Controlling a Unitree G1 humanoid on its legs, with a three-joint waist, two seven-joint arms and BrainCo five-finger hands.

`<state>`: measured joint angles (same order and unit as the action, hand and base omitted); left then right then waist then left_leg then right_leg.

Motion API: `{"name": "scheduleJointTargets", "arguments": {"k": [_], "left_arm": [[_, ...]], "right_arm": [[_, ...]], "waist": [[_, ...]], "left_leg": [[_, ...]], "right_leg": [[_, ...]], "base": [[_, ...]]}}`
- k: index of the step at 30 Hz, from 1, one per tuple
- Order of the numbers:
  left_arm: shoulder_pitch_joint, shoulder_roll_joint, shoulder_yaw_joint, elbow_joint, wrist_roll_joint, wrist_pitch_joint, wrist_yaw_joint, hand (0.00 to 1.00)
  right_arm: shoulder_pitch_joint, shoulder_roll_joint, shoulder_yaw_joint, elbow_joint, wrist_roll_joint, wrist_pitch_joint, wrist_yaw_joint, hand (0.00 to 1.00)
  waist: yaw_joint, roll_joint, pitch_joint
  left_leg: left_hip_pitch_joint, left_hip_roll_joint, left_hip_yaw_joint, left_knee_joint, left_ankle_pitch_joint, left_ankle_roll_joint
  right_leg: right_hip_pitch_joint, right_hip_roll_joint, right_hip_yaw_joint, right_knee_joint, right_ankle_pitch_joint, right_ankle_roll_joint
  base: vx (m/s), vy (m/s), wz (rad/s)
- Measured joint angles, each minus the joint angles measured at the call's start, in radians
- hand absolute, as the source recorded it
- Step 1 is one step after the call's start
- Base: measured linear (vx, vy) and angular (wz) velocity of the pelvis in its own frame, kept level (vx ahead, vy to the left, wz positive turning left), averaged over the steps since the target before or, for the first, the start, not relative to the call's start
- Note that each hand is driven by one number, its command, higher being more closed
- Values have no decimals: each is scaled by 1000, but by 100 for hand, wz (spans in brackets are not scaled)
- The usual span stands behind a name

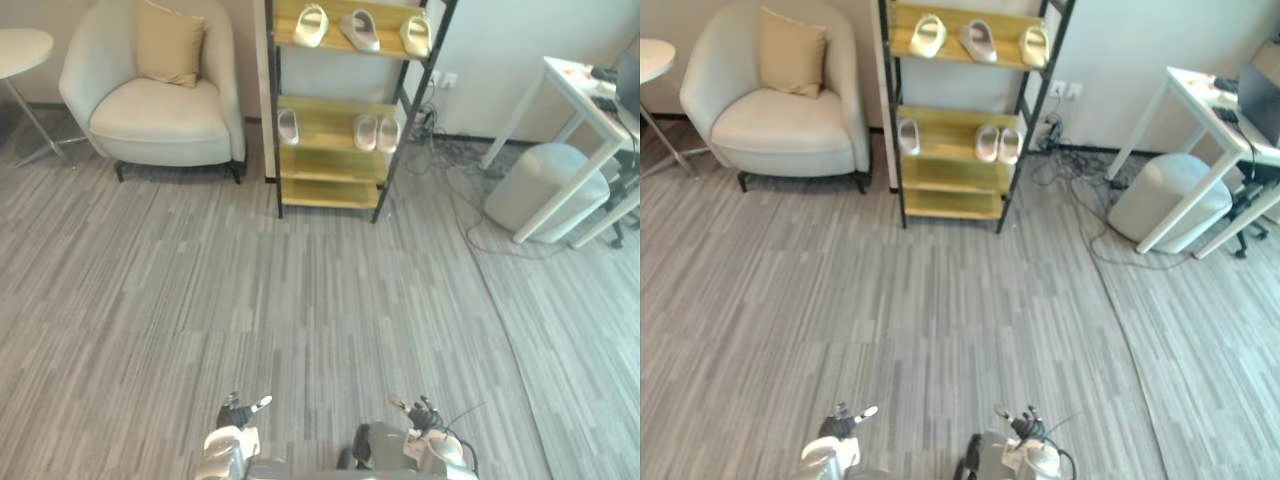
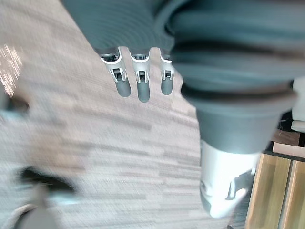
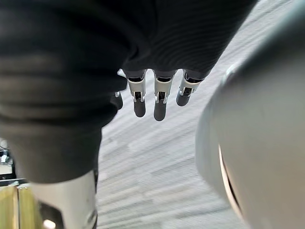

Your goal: Organize the slippers on the shoe rack

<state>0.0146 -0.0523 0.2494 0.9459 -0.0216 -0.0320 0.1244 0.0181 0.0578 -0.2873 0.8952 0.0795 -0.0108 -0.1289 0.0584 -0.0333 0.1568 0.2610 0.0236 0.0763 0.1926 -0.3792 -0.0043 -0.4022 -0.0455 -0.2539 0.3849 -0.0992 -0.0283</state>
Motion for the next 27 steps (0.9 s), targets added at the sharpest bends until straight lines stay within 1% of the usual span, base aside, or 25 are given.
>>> {"name": "scheduleJointTargets", "arguments": {"k": [1,2,3,4,5,6,7,8,9,10,12,13,14,15,16,17,18,19,20,21,22,23,24,25,27], "left_arm": [[0,1,4,9,0,1,0,0],[-5,-2,11,17,1,1,1,0],[-2,-3,14,18,2,1,0,0],[-11,-10,41,18,9,2,0,0],[-12,-14,55,18,20,2,0,0],[-10,-14,66,19,20,3,-1,0],[6,-11,77,17,20,3,-1,0],[11,-9,78,12,20,2,-1,0],[18,0,77,-8,20,2,-2,0],[19,1,75,-15,19,1,-2,0],[25,-4,76,-51,16,-1,-2,0],[33,-10,77,-66,15,-5,-3,0],[36,-12,78,-73,15,-6,-3,0],[37,-16,79,-74,12,-9,-3,0],[38,-16,79,-74,10,-11,-2,0],[42,-20,78,-74,0,-14,-2,0],[47,-17,78,-73,-2,-14,-2,0],[46,-1,79,-79,-1,-17,-4,0],[46,5,80,-80,-1,-18,-4,0],[45,10,77,-77,-1,-18,-5,0],[43,14,74,-69,-1,-17,-4,0],[34,22,63,-58,0,-11,-4,0],[23,28,55,-36,0,-1,-4,0],[18,33,41,-21,0,1,-3,0],[11,35,22,-21,0,1,-3,0]], "right_arm": [[-1,-1,-4,3,0,0,1,0],[-19,-13,-8,14,-2,1,0,0],[-28,-17,-10,24,-2,1,0,0],[-44,-21,-18,38,-2,4,0,0],[-45,-21,-13,37,-2,3,1,0],[-45,-22,-3,36,-1,2,1,0],[-45,-23,19,37,0,5,-2,0],[-44,-12,22,38,2,6,-3,0],[-42,4,27,48,3,6,-5,0],[-45,9,27,52,4,6,-5,0],[-55,17,27,64,9,11,-7,0],[-54,16,25,64,8,12,-11,0],[-53,16,25,64,8,12,-12,0],[-52,16,27,64,8,13,-12,0],[-52,16,28,64,8,13,-12,0],[-47,12,59,66,7,17,-13,0],[-42,12,70,68,8,19,-12,0],[-39,14,101,73,5,21,-7,0],[-37,15,101,69,0,20,-8,0],[-36,15,98,63,-1,20,-8,0],[-34,14,96,64,-2,20,-9,0],[-31,9,96,64,-3,20,-8,0],[-23,5,96,65,-3,20,-3,0],[-7,4,94,64,-3,20,-1,0],[15,4,93,54,-3,16,0,0]], "waist": [[-7,1,-1],[-1,33,-17],[2,40,-16],[-5,67,-5],[-4,87,4],[-4,94,11],[6,104,29],[13,109,31],[29,96,38],[32,87,42],[61,76,46],[62,76,47],[62,76,47],[64,75,46],[67,74,44],[79,75,37],[85,66,24],[96,31,5],[104,14,0],[105,8,-1],[104,5,-2],[102,5,0],[98,8,4],[93,10,4],[74,15,3]], "left_leg": [[19,3,-30,1,-8,-14],[20,41,-65,11,3,-32],[14,49,-81,24,13,-48],[-10,57,-127,117,40,-53],[-71,64,-144,309,90,-56],[-108,70,-145,428,136,-69],[-223,99,-132,707,195,-83],[-292,116,-102,824,157,-75],[-380,117,-74,879,117,-70],[-409,114,-64,874,104,-65],[-536,103,-29,736,55,-43],[-580,86,-22,602,55,-48],[-602,72,-21,483,68,-40],[-610,55,-20,351,109,-35],[-611,50,-20,292,135,-36],[-607,54,-16,208,236,-28],[-603,50,-2,217,289,-3],[-610,31,34,252,259,16],[-608,23,52,276,238,38],[-594,18,69,304,202,56],[-574,13,74,308,179,63],[-520,0,71,298,139,71],[-465,-11,64,284,114,74],[-408,-22,54,261,100,76],[-324,-31,32,204,93,77]], "right_leg": [[7,12,29,-3,115,-52],[6,28,11,38,71,-57],[7,29,3,51,50,-58],[37,41,-24,72,-5,-61],[94,60,-30,57,-43,-63],[131,68,-29,40,-54,-66],[233,97,-21,-21,-72,-76],[292,111,-10,-56,-82,-86],[367,115,4,-104,-88,-90],[389,114,12,-122,-90,-87],[486,107,42,-195,-98,-72],[525,100,49,-222,-111,-52],[550,90,56,-231,-127,-40],[573,73,69,-240,-154,-24],[584,68,77,-240,-169,-17],[610,59,109,-231,-211,15],[616,48,131,-228,-229,27],[615,19,163,-209,-250,35],[607,-2,179,-176,-249,37],[582,-18,193,-87,-244,46],[560,-27,197,-14,-234,65],[488,-45,209,194,-199,124],[427,-56,205,364,-192,142],[381,-62,191,465,-194,140],[293,-84,110,511,-204,122]], "base": [[658,-180,43],[666,-197,31],[795,-241,31],[637,-224,32],[618,-222,29],[582,-167,4],[541,-91,-9],[612,-76,-23],[480,-67,-25],[442,-72,-34],[408,-24,-32],[474,75,-18],[539,148,-14],[430,174,-16],[543,273,-41],[498,266,-52],[654,319,-70],[588,227,-57],[671,254,-49],[433,154,-27],[489,245,-20],[464,222,-6],[568,257,11],[383,128,38],[444,75,54]]}}
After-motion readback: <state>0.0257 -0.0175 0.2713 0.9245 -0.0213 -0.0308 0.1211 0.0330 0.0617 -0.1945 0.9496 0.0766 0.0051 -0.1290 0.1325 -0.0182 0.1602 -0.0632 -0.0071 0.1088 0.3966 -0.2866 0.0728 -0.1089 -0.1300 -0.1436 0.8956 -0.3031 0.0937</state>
